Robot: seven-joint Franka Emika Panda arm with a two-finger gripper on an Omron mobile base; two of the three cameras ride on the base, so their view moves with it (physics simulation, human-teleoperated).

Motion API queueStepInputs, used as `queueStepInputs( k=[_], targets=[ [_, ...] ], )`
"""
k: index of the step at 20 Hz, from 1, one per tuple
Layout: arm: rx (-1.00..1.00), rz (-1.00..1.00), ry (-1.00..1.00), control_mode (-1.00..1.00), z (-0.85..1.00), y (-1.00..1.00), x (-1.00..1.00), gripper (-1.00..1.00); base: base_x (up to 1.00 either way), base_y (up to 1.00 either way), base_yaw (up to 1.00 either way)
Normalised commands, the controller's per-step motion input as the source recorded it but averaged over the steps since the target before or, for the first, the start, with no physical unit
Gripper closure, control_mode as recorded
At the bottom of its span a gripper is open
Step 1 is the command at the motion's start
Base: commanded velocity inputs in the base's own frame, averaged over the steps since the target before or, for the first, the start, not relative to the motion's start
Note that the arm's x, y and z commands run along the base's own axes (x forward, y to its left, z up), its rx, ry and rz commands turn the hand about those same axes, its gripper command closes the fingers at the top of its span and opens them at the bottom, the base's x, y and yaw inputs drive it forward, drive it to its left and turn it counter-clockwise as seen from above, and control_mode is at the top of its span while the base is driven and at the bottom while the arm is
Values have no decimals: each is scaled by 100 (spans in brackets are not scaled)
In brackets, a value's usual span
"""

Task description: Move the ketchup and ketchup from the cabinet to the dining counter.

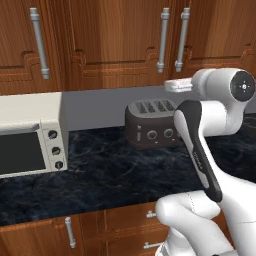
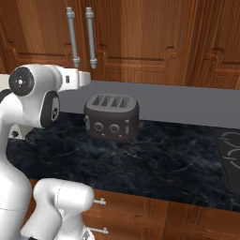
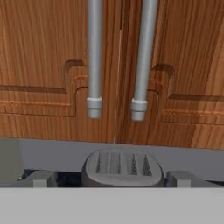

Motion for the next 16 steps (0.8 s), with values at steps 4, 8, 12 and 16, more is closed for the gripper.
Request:
queueStepInputs(
  k=[4, 8, 12, 16],
  targets=[
    [0, 0, -23, -100, 83, -4, 0, -100, 0, 0, 0],
    [0, 0, -17, -100, 82, -4, 0, -100, 0, 0, 0],
    [0, 0, -9, -100, 64, -8, 0, -100, 0, 0, 0],
    [0, 0, -3, -100, 37, -15, 0, -100, 0, 0, 0]
  ],
)
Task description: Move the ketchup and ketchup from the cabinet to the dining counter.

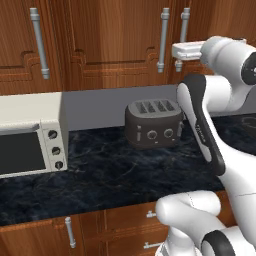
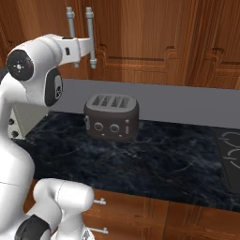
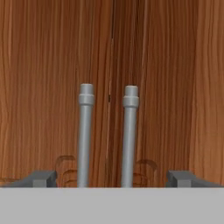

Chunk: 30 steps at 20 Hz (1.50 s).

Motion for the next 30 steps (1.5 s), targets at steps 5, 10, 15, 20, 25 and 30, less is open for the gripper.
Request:
queueStepInputs(
  k=[5, 10, 15, 20, 25, 30],
  targets=[
    [0, 0, 0, -100, 5, -19, 0, -100, 0, 0, 0],
    [0, 0, 0, -100, 0, -6, 8, -100, 0, 0, 0],
    [0, 0, 0, -100, -19, 0, 23, -100, 0, 0, 0],
    [0, 0, 3, -100, -23, 0, 41, -100, 0, 0, 0],
    [0, 0, 2, -100, -14, 0, 49, -100, 0, 0, 0],
    [0, 0, 7, -100, -14, 0, 53, -100, 0, 0, 0]
  ],
)
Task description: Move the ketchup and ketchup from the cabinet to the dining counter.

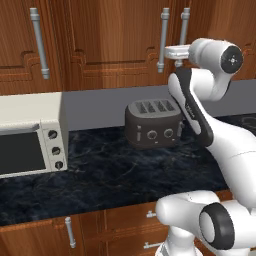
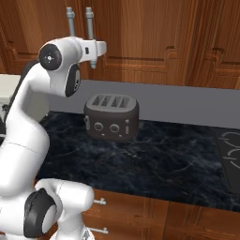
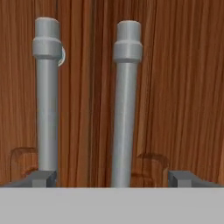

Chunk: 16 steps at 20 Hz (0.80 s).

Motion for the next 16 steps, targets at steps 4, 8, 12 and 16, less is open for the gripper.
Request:
queueStepInputs(
  k=[4, 8, 12, 16],
  targets=[
    [0, 0, 7, -100, -11, -3, 59, -100, 0, 0, 0],
    [0, 0, 6, -100, -12, -5, 61, -100, 0, 0, 0],
    [0, 0, 3, -100, -15, -5, 59, -100, 0, 0, 0],
    [1, 0, 2, -100, -16, -1, 52, -100, 0, 0, 0]
  ],
)
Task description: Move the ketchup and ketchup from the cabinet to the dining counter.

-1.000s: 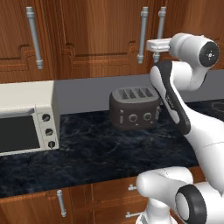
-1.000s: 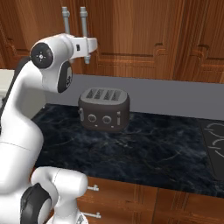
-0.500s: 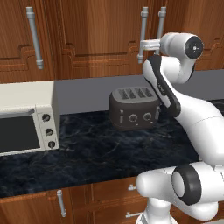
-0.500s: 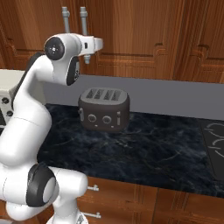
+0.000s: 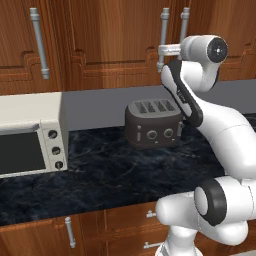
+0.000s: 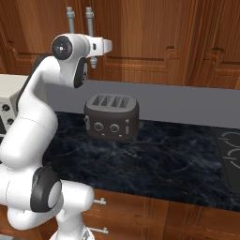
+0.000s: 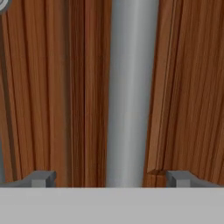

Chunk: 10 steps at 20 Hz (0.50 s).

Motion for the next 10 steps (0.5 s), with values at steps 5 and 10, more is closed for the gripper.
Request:
queueStepInputs(
  k=[5, 10],
  targets=[
    [2, 0, 1, -100, -20, 0, 47, -100, 0, 0, 0],
    [0, 0, 1, -100, -26, 0, 36, 100, 0, 0, 0]
  ],
)
